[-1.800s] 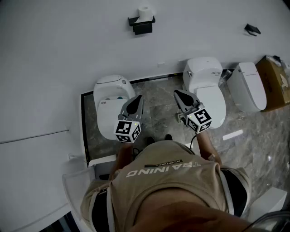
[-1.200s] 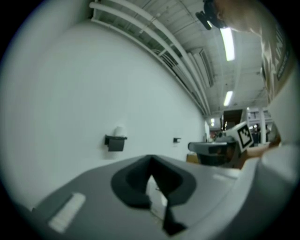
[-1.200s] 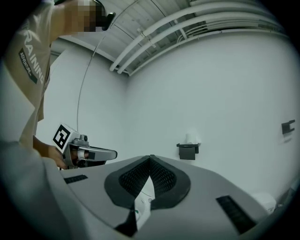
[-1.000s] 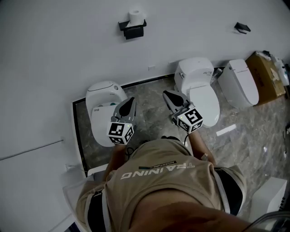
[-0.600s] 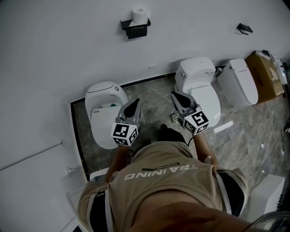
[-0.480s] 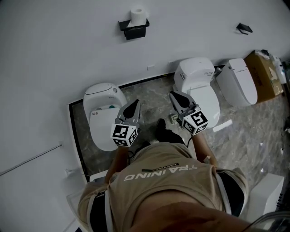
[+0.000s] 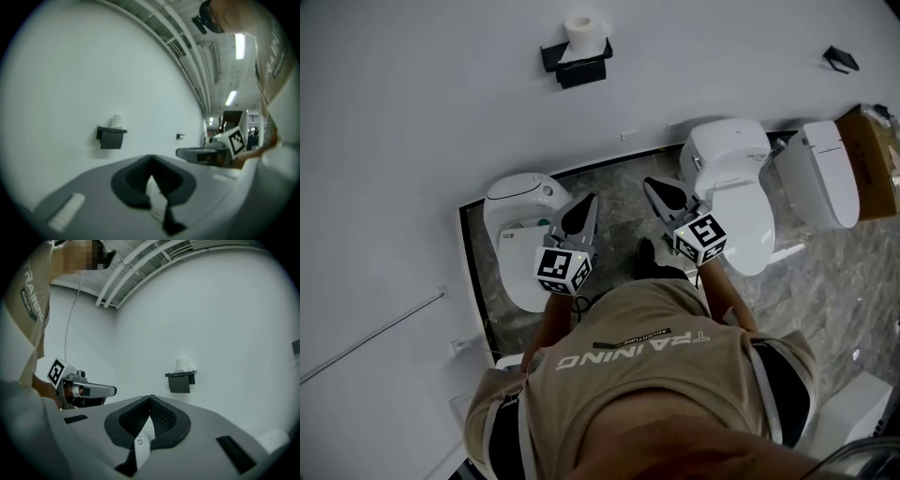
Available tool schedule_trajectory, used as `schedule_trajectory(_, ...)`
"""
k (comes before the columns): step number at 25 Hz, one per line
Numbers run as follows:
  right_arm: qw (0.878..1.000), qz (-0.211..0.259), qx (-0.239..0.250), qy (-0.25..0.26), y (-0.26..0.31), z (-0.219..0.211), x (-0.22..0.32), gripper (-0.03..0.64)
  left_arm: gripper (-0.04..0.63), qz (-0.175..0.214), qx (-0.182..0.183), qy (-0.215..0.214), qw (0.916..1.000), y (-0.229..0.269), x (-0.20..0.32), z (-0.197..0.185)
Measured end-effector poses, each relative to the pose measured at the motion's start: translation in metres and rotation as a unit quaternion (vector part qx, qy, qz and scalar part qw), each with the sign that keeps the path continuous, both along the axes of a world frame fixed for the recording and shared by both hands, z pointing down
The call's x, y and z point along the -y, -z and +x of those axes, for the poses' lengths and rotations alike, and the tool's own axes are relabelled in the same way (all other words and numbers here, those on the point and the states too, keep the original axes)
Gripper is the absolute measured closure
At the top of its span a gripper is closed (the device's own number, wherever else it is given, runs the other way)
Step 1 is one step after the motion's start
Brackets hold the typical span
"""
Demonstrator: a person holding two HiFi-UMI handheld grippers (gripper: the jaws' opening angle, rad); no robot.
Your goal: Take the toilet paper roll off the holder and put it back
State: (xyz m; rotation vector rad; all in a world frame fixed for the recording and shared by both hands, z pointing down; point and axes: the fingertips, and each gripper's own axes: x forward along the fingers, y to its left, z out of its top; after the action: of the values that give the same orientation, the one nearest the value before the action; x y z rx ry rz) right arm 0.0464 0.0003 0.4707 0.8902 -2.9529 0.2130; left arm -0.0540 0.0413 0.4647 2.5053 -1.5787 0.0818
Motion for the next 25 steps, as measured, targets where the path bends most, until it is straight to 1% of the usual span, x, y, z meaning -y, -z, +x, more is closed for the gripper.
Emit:
schedule_trajectory(2, 1.0, -0.004, 0.003, 0.01, -0.002, -0.001, 0.022, 0.604, 0.595, 0.002, 0.005, 0.011, 0.9999, 0.002, 0.023, 0.001)
schedule_trajectory(6, 0.999, -0.019, 0.006, 0.042, -0.009, 0.0, 0.062, 0.604, 0.595, -0.009, 0.007, 0.033, 0.9994, -0.003, 0.064, 0.007)
schedule_trajectory(10, 0.996, -0.027, 0.012, 0.079, -0.011, -0.007, 0.092, 0.604, 0.595, -0.018, 0.008, 0.052, 0.9985, -0.005, 0.092, 0.009)
schedule_trajectory(13, 0.995, -0.03, 0.012, 0.095, -0.011, -0.016, 0.111, 0.604, 0.595, -0.028, 0.011, 0.062, 0.9976, -0.008, 0.109, 0.004)
schedule_trajectory(16, 0.994, -0.037, 0.014, 0.105, -0.012, -0.024, 0.13, 0.604, 0.595, -0.035, 0.011, 0.069, 0.9969, -0.01, 0.125, -0.003)
schedule_trajectory(19, 0.992, -0.055, 0.038, 0.112, -0.009, -0.036, 0.149, 0.604, 0.595, -0.035, 0.008, 0.073, 0.9967, -0.01, 0.142, -0.015)
schedule_trajectory(22, 0.993, -0.039, 0.028, 0.108, -0.003, -0.05, 0.164, 0.604, 0.595, -0.03, 0.003, 0.07, 0.9971, -0.009, 0.157, -0.027)
schedule_trajectory(25, 0.995, -0.021, 0.019, 0.091, 0.007, -0.057, 0.188, 0.604, 0.595, -0.018, -0.016, 0.053, 0.9983, -0.005, 0.182, -0.034)
